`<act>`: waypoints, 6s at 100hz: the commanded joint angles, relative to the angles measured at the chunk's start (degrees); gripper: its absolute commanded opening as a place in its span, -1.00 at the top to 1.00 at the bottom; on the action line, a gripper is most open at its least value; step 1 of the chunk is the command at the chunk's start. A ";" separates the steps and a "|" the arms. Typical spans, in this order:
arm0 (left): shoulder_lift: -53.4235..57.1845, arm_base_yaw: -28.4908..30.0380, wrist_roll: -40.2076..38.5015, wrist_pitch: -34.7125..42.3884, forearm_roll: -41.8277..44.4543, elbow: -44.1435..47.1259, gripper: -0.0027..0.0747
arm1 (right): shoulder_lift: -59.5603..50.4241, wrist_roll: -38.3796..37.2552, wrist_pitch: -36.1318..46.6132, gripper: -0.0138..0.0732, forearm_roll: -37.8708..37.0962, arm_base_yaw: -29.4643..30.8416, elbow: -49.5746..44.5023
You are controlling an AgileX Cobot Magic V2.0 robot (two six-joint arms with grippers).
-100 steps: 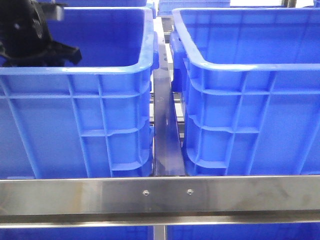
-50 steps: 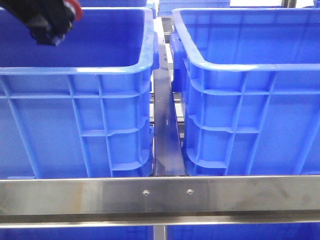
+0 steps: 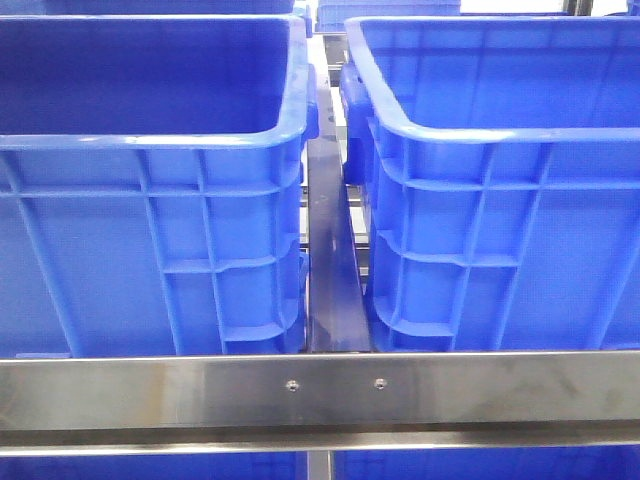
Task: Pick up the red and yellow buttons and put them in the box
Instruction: 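Lift the red-capped button out of the bin with the left gripper, then move the right gripper toward the red button held by the left gripper, then close the right gripper on the red button and open the left gripper, then carry the red button with the right gripper over the empty bin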
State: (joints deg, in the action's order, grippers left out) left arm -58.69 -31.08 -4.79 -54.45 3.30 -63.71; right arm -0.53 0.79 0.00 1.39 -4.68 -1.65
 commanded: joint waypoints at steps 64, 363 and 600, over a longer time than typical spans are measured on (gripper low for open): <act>7.35 -0.49 -0.14 0.57 0.07 1.38 0.98 | 3.85 -1.65 -17.45 0.84 8.24 -0.01 23.28; 7.35 -0.49 -0.14 1.53 -0.03 1.38 0.98 | 100.07 42.39 -47.73 -0.54 92.74 -36.11 88.97; 7.35 -0.49 -0.14 3.39 0.17 1.38 0.98 | 83.22 42.38 -49.61 0.41 90.82 13.71 65.54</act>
State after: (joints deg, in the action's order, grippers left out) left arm -51.73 -31.22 -4.79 -54.79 3.40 -60.81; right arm 85.16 42.69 -49.94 87.39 7.82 63.40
